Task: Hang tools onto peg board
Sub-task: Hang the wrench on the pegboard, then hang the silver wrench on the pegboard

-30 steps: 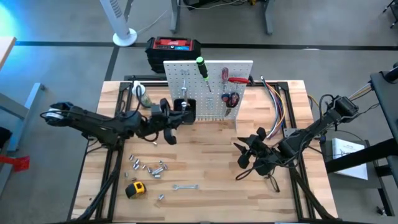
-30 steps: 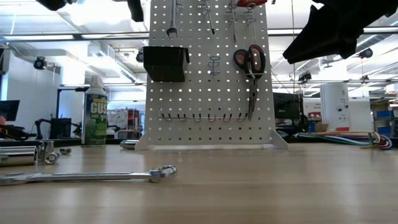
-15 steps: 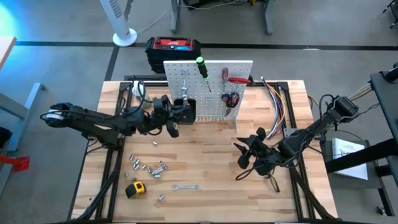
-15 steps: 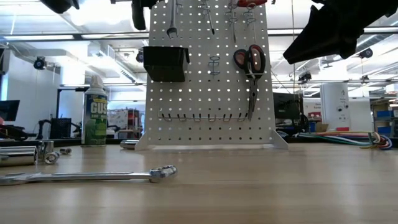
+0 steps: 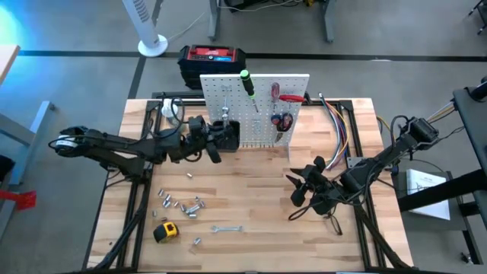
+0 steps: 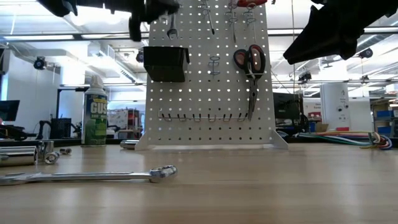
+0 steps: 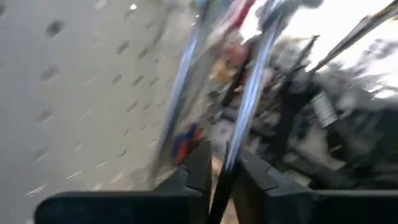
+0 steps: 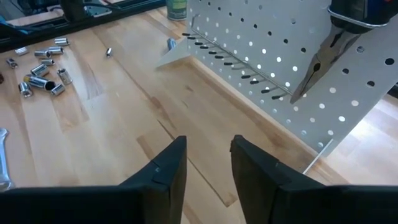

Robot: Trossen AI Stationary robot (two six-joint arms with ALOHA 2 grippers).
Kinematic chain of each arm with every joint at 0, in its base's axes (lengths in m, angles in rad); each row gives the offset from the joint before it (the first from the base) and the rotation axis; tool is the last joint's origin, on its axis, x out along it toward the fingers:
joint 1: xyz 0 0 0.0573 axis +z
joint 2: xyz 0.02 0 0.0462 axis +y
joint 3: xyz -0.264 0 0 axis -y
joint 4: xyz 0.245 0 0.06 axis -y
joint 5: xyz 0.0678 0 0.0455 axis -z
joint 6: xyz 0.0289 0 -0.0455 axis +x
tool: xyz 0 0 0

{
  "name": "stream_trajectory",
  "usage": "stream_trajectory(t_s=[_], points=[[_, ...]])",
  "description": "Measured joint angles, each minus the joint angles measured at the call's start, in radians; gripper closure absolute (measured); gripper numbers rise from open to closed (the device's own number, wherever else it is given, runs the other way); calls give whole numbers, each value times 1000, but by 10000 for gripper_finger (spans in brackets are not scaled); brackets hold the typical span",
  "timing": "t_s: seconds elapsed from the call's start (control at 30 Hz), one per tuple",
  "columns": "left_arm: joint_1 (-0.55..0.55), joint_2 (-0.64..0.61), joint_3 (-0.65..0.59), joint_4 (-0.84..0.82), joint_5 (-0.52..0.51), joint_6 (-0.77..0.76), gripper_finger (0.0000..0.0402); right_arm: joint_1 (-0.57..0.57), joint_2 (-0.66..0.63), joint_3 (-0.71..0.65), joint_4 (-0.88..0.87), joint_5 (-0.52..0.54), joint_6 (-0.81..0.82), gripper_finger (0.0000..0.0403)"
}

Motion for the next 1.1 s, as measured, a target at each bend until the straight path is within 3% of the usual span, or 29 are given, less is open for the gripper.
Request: stream_trajectory(t_s=[0.37,0.63,0.9,1.1], points=[[-5,2,39,-245,-6,5,260,-35,0,0,-2,1,-14,283],[-97,-32,163,-595,107,-66,241,-34,0,-1,-1,-35,3,274],[-190,-35,350,-1036,-71,-161,240,-32,1,-8,-1,-58,4,288],[-234,-37,368,-1155,-139,-245,240,-32,1,-11,0,-58,2,295]])
